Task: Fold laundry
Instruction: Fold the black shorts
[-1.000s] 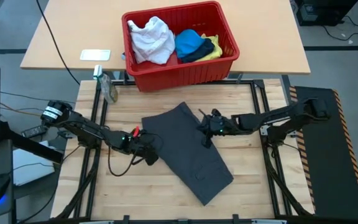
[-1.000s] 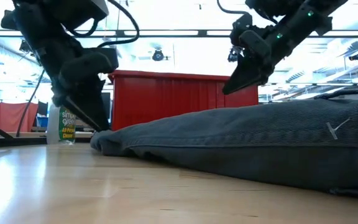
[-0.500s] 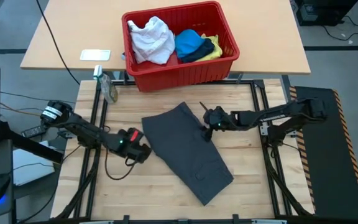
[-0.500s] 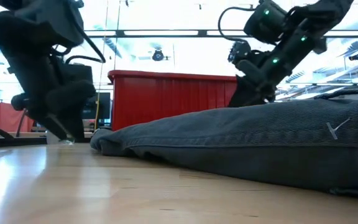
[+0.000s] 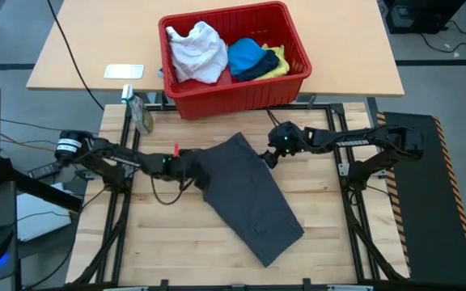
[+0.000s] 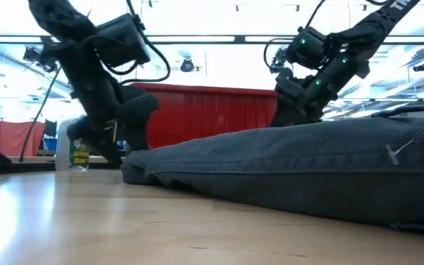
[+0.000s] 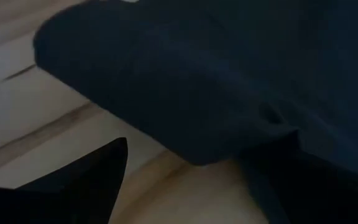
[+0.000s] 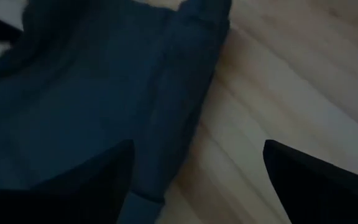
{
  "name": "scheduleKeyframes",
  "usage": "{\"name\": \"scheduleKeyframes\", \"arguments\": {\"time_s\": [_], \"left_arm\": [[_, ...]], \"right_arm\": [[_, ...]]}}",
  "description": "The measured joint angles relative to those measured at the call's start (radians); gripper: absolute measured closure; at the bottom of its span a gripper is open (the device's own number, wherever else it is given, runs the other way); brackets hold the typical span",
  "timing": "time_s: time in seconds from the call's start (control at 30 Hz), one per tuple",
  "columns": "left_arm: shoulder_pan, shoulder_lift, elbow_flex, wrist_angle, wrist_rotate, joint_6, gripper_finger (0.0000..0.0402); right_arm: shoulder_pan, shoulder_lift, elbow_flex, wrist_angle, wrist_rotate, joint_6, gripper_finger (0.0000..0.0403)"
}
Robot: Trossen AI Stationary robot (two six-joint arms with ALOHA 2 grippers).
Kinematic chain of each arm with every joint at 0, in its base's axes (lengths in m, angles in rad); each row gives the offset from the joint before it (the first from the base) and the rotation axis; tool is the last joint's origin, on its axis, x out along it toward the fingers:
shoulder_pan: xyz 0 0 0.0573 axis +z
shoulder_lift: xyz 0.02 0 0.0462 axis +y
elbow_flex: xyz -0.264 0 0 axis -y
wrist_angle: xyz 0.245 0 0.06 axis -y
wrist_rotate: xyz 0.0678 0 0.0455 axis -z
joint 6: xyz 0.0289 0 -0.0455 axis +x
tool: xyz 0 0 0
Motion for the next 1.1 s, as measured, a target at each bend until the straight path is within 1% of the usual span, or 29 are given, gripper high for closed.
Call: {"name": "scheduleKeyframes", "arguments": {"time_s": [0.13, 0.33, 0.43, 0.6, 0.67, 0.73, 0.8, 0.83, 0.9, 1.03, 1.1], "left_arm": [[0.062, 0.002, 0.000, 0.059, 0.056, 0.007, 0.0031], [0.107, 0.045, 0.001, 0.255, 0.175, 0.051, 0.0052], [0.111, 0.049, 0.000, 0.246, 0.204, 0.067, 0.0064], [0.111, -0.001, 0.000, 0.120, 0.215, 0.080, 0.0067], [0.111, -0.034, -0.002, 0.079, 0.215, 0.081, 0.0067], [0.111, -0.059, 0.000, 0.087, 0.215, 0.083, 0.0067], [0.111, -0.083, -0.001, 0.082, 0.210, 0.090, 0.0067], [0.115, -0.084, 0.000, 0.108, 0.208, 0.093, 0.0067], [0.122, -0.075, 0.001, 0.109, 0.208, 0.092, 0.0067], [0.127, -0.011, -0.001, 0.123, 0.207, 0.057, 0.0067], [0.131, 0.026, -0.001, 0.172, 0.208, 0.033, 0.0067]], "right_arm": [[-0.013, 0.000, 0.000, -0.070, -0.024, -0.048, 0.0043], [-0.013, -0.006, 0.000, -0.104, -0.024, -0.096, 0.0044], [-0.017, -0.023, 0.001, -0.125, -0.026, -0.107, 0.0045], [-0.038, -0.043, 0.000, -0.201, -0.030, -0.124, 0.0045], [-0.055, -0.042, 0.000, -0.186, -0.062, -0.124, 0.0045], [-0.074, -0.042, 0.000, -0.161, -0.106, -0.124, 0.0045], [-0.091, -0.042, 0.000, -0.098, -0.125, -0.113, 0.0045], [-0.100, -0.041, 0.000, -0.066, -0.126, -0.107, 0.0045], [-0.111, -0.020, 0.001, 0.008, -0.125, -0.087, 0.0045], [-0.116, 0.067, 0.001, 0.093, -0.114, -0.047, 0.0045], [-0.115, 0.121, 0.001, 0.123, -0.091, -0.035, 0.0045]]}}
